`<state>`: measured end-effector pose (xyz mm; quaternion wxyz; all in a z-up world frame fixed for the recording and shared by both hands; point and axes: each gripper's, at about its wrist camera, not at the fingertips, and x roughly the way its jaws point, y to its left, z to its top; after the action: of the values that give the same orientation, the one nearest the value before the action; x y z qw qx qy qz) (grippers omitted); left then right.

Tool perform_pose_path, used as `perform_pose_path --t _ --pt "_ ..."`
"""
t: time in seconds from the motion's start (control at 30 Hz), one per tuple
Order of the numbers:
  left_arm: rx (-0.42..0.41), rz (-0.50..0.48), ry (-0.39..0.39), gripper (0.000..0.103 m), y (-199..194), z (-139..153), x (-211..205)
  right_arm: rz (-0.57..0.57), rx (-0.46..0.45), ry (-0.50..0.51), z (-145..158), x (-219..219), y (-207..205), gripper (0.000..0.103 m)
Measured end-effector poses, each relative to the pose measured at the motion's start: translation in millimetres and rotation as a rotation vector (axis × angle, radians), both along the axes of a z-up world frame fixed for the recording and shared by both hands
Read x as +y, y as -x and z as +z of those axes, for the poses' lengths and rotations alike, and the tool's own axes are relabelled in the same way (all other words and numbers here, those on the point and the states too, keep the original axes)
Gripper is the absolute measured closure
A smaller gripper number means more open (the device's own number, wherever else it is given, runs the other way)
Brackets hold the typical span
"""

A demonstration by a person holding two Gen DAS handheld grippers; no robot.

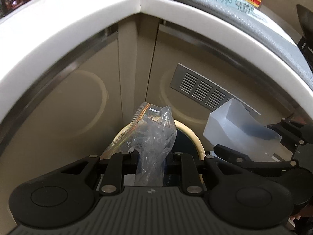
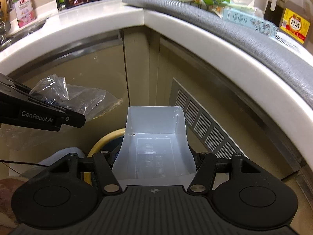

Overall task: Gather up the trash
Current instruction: 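Carry the box and bag down into the cabinet above the blue trash bin, then open both tools to drop the box and bag into the bin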

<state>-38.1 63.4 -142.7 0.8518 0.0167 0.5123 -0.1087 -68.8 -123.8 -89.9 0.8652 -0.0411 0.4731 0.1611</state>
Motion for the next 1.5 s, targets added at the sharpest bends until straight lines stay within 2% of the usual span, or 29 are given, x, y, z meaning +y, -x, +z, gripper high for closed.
perform_pose_path --t 0.37,0.77,0.93,1.07,1.17,1.5 --pt "0.084 -0.049 -0.020 0.081 -24.2 -38.5 -16.0 0.000 0.086 0.018 -36.5 1.0 -17.8 0.040" --pt "0.254 -0.058 -0.038 0.081 -49.7 -99.0 -22.5 0.043 0.225 0.060 -93.9 13.8 -44.0 0.040" --pt "0.347 -0.036 0.021 0.081 -63.6 -133.2 -15.5 0.034 0.307 0.052 -121.4 14.9 -57.6 0.040" --pt "0.391 -0.019 0.054 0.081 -71.7 -157.3 -7.1 0.020 0.384 0.032 -142.4 15.8 -67.7 0.040" --pt "0.435 -0.003 0.102 0.081 -79.0 -172.0 -6.5 0.031 0.410 0.044 -152.7 20.5 -68.8 0.040" --pt "0.442 -0.011 0.074 0.081 -83.4 -172.0 -19.7 0.035 0.458 0.070 -174.3 33.5 -70.6 0.040"
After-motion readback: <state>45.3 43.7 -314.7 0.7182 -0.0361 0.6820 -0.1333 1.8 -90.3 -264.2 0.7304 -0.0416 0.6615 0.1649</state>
